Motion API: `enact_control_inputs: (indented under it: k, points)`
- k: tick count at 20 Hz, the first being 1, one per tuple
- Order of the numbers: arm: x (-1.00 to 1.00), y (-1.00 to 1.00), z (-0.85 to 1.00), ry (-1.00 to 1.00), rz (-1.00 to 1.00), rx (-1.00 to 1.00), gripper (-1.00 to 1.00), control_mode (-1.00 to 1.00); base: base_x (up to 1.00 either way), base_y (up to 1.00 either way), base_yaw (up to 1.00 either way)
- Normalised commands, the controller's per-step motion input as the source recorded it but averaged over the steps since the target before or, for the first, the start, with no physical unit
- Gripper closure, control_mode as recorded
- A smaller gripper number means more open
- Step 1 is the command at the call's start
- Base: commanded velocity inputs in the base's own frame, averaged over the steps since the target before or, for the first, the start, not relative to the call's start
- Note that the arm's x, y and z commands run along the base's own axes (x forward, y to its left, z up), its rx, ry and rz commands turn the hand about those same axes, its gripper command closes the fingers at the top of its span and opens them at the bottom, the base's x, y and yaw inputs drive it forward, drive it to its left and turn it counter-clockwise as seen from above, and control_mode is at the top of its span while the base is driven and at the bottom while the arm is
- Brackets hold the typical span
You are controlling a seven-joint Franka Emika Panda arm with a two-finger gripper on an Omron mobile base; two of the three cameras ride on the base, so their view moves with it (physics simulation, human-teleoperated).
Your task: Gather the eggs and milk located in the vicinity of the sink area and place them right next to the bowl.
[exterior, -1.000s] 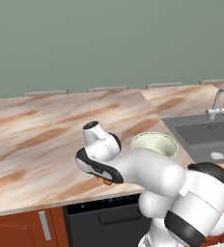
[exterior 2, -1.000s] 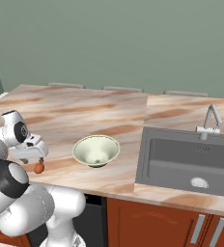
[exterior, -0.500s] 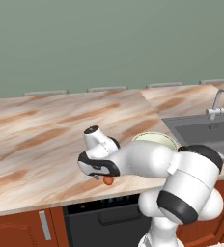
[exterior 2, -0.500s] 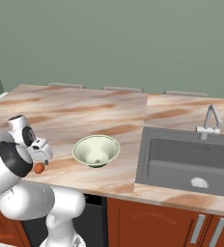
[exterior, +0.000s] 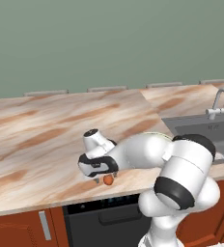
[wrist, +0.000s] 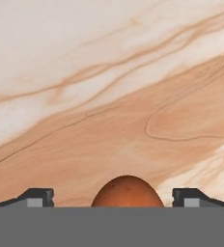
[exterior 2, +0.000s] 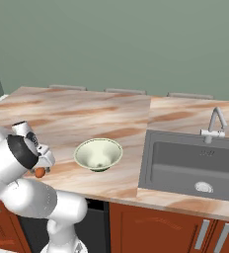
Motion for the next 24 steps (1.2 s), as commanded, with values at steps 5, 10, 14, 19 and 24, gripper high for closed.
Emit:
enact_control_inputs:
  k: [5,10,14,19,24]
  points:
    - [-0.01,0.0,-0.07,0.02,0.0,0.0,-1.0,-1.0,0.0,0.0,0.0]
    - [-0.01,0.0,0.0,0.0,0.0,0.0,1.0,-1.0,0.0,0.0,0.0]
    - [-0.09,0.0,0.0,0.0,-0.01,0.0,1.0,-1.0,0.0,0.0,0.0]
    - [-0.16,0.0,0.0,0.0,-0.03,0.0,1.0,-1.0,0.0,0.0,0.0]
    - [-0.02,-0.32,0.01,-0.05,-0.07,0.0,1.0,-1.0,0.0,0.0,0.0]
